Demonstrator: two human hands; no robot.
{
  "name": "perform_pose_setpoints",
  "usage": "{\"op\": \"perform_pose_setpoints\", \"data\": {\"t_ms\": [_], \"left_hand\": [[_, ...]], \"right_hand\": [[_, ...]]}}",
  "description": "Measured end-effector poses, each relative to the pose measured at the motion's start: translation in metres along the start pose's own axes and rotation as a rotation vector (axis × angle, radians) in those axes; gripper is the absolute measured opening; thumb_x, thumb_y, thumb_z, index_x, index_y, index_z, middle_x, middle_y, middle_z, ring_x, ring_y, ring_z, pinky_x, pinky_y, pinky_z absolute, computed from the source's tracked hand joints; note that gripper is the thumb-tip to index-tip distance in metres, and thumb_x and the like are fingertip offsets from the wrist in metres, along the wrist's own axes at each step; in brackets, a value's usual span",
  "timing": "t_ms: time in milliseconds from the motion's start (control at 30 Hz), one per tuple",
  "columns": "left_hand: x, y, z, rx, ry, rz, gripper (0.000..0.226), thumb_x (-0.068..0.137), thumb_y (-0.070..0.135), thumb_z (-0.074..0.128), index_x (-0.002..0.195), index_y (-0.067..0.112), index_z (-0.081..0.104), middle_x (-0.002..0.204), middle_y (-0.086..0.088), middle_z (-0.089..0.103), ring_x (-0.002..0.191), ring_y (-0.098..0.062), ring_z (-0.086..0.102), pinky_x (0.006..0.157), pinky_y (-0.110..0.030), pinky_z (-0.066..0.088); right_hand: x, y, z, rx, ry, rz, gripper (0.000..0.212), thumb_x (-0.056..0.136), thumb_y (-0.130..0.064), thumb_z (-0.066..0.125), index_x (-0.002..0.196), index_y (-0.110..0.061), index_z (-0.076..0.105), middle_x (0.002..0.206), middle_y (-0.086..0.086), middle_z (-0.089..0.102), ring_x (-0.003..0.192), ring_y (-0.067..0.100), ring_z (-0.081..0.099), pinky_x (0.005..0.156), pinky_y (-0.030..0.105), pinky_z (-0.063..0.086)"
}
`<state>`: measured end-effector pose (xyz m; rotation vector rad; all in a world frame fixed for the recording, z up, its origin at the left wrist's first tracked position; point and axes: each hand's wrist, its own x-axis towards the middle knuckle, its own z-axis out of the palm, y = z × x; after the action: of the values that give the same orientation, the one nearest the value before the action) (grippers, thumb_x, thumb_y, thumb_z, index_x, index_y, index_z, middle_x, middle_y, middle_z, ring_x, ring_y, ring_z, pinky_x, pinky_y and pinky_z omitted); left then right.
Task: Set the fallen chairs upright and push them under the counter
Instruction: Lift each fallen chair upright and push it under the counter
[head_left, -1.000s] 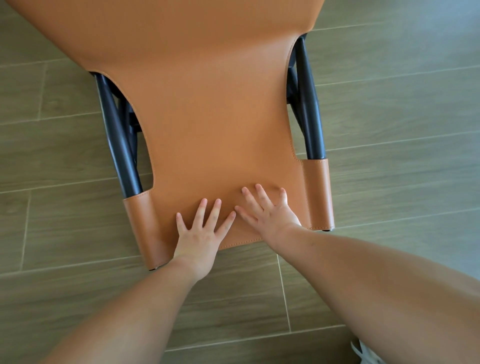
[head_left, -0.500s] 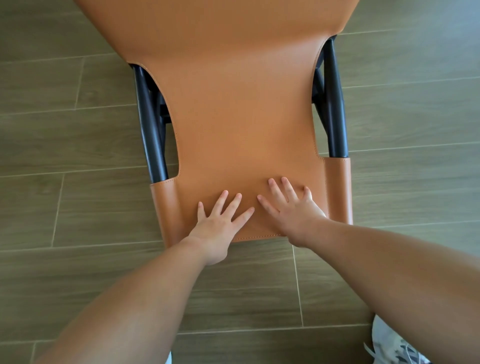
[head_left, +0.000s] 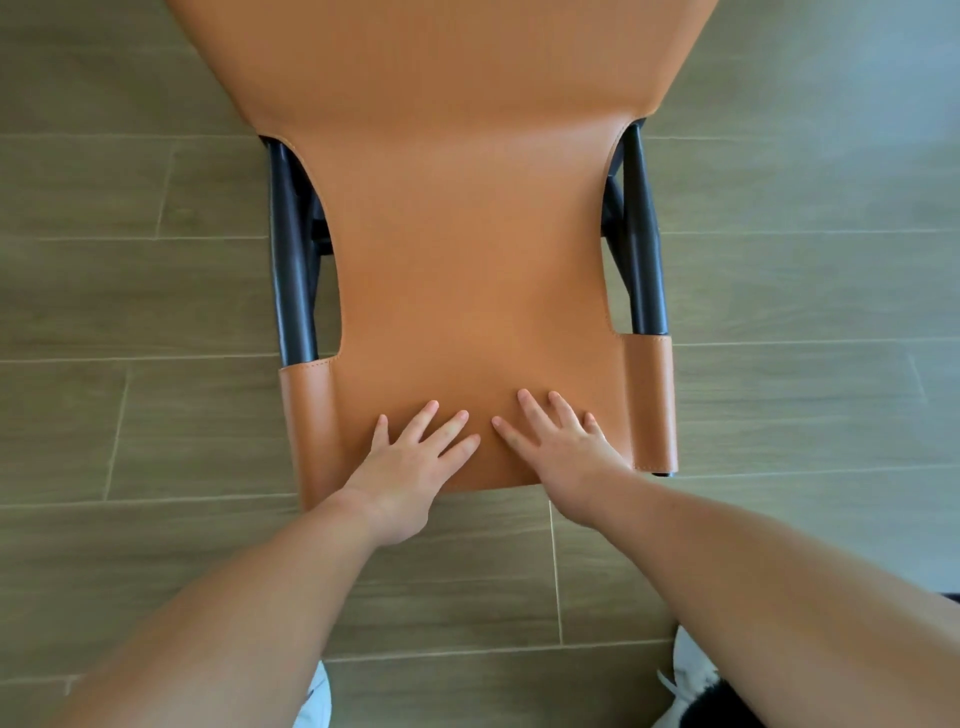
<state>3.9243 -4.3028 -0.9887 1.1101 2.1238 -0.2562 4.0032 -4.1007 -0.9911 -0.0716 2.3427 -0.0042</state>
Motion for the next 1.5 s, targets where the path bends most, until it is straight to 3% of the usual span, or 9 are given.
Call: {"op": "perform_pose_setpoints", "data": {"t_ms": [367,500,700,833,967,1133,1300,1400,1500], "left_hand": [[-0.076,0.003,-0.131,-0.056,0.009,-0.047,0.093,0.089,-0.007,0.047,0.156,0.037,-0.001,0.16,0.004,-0.008,0.151,-0.028,-0.005,0.113,-0.057,0.032],[-0.103,-0.001,-0.192,-0.074,0.031,-0.039,0.096,0.085,-0.011,0.045,0.155,0.039,0.002,0.161,0.002,-0.003,0.15,-0.027,0.004,0.098,-0.04,0.048],[-0.135,-0.013,-0.268,-0.12,0.088,-0.034,0.093,0.089,-0.012,0.039,0.156,0.042,0.003,0.163,0.002,0.005,0.15,-0.025,0.01,0.098,-0.036,0.048],[-0.149,-0.014,-0.308,-0.111,0.143,-0.081,0.088,0.091,-0.011,0.039,0.157,0.035,0.003,0.163,0.002,0.007,0.152,-0.025,0.008,0.106,-0.04,0.043],[-0.164,-0.019,-0.353,-0.016,0.194,-0.091,0.085,0.091,-0.009,0.043,0.158,0.03,0.006,0.16,-0.001,0.018,0.148,-0.026,0.021,0.101,-0.039,0.046],[-0.177,-0.042,-0.409,0.201,0.338,-0.019,0.087,0.085,-0.002,0.05,0.157,0.029,0.012,0.144,0.0,0.039,0.111,-0.022,0.052,0.072,-0.035,0.052],[-0.182,-0.077,-0.46,0.348,0.511,0.042,0.085,0.059,-0.008,0.069,0.139,0.015,0.054,0.109,-0.006,0.063,0.075,-0.024,0.059,0.054,-0.033,0.043],[-0.185,-0.11,-0.49,0.377,0.534,0.02,0.083,0.065,-0.007,0.065,0.143,0.013,0.048,0.116,-0.009,0.059,0.086,-0.026,0.059,0.065,-0.036,0.048],[-0.189,-0.141,-0.517,0.401,0.586,-0.006,0.086,0.068,-0.006,0.064,0.148,0.014,0.041,0.128,-0.014,0.056,0.104,-0.03,0.06,0.08,-0.04,0.052]], "right_hand": [[-0.079,0.016,-0.139,0.055,-0.06,-0.022,0.103,0.087,0.005,0.046,0.153,-0.042,-0.018,0.162,-0.001,-0.023,0.151,0.033,-0.008,0.119,0.055,0.022],[-0.106,0.024,-0.198,0.068,-0.104,-0.023,0.106,0.086,0.008,0.047,0.152,-0.044,-0.017,0.163,-0.004,-0.021,0.152,0.03,-0.008,0.12,0.053,0.021],[-0.134,0.04,-0.276,0.102,-0.088,-0.029,0.116,0.081,0.013,0.054,0.151,-0.047,-0.016,0.163,-0.008,-0.018,0.152,0.028,-0.008,0.12,0.053,0.02],[-0.151,0.052,-0.321,0.08,-0.061,-0.041,0.105,0.085,0.01,0.049,0.154,-0.042,-0.012,0.164,-0.003,-0.009,0.152,0.03,-0.001,0.118,0.053,0.024],[-0.166,0.065,-0.363,-0.04,0.049,-0.082,0.087,0.091,0.0,0.045,0.157,-0.03,-0.002,0.152,0.006,0.022,0.135,0.033,0.033,0.09,0.044,0.052],[-0.185,0.083,-0.411,-0.222,0.197,-0.118,0.075,0.094,-0.007,0.044,0.156,-0.021,0.004,0.14,0.008,0.034,0.112,0.031,0.048,0.064,0.036,0.041],[-0.196,0.095,-0.472,-0.266,0.292,-0.052,0.066,0.094,-0.006,0.04,0.153,-0.019,0.013,0.129,0.007,0.041,0.096,0.028,0.051,0.059,0.036,0.04],[-0.197,0.096,-0.499,-0.246,0.369,0.069,0.055,0.091,-0.003,0.041,0.142,-0.017,0.023,0.115,0.005,0.043,0.082,0.024,0.045,0.053,0.035,0.039],[-0.19,0.1,-0.523,-0.221,0.458,0.159,0.058,0.089,-0.002,0.04,0.14,-0.02,0.02,0.108,0.004,0.042,0.081,0.024,0.045,0.053,0.035,0.041]]}}
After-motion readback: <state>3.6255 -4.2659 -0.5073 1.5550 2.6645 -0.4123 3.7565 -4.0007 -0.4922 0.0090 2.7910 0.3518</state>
